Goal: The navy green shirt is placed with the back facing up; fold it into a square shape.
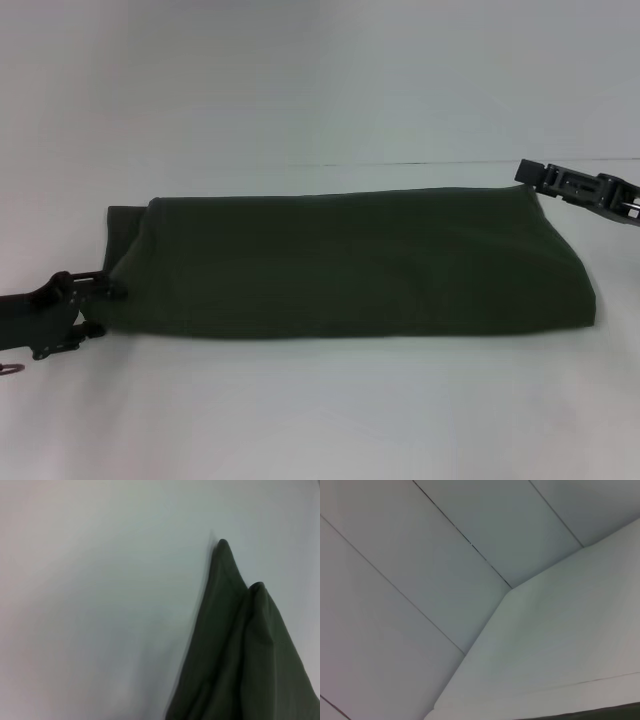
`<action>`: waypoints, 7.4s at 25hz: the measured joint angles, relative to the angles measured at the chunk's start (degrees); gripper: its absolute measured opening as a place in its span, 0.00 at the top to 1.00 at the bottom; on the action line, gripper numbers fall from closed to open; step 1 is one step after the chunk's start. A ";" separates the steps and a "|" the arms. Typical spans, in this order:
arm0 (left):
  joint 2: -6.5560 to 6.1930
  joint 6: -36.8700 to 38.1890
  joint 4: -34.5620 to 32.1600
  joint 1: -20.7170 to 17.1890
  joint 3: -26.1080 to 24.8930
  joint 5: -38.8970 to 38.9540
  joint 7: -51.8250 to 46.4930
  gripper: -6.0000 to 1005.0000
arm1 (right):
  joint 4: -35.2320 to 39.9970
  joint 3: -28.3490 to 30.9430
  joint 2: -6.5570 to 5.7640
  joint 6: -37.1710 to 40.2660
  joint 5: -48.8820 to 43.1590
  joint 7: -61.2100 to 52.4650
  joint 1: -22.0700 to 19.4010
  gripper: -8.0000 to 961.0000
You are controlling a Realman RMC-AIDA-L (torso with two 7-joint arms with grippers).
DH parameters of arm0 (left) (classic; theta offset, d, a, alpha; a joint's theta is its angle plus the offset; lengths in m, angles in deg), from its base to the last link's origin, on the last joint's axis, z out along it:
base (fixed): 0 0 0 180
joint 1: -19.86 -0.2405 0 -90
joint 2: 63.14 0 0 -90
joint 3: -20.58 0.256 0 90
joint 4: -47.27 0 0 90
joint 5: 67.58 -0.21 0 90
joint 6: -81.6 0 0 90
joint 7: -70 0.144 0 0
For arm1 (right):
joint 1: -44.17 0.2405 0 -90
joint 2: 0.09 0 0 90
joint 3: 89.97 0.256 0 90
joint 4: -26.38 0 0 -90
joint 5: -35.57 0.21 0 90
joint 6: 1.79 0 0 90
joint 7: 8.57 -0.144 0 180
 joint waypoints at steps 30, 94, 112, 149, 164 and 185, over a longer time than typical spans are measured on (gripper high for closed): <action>0.24 -0.63 -0.68 0.63 0.37 0.08 6.03 0.64 | 0.00 0.00 0.03 -0.62 0.00 0.08 0.25 0.14; 12.14 8.45 3.96 11.46 8.47 19.28 27.68 0.93 | 3.82 4.54 -4.56 6.56 11.18 1.09 -13.82 0.14; 12.39 17.67 28.66 16.24 6.43 38.59 53.07 0.64 | 5.15 4.21 -4.57 4.39 4.35 0.08 -12.28 0.14; 5.91 -8.49 1.96 1.80 5.72 19.82 44.59 0.10 | 0.44 -1.76 -0.39 -2.08 -7.01 -13.53 0.98 0.14; 8.41 -12.53 1.75 3.67 7.21 15.66 44.34 0.11 | 0.43 -1.76 -0.70 -2.20 -7.04 -13.72 0.61 0.14; 8.77 -14.58 1.76 6.00 8.66 12.47 44.30 0.39 | 0.66 -1.72 -0.54 -2.63 -7.03 -13.68 0.35 0.14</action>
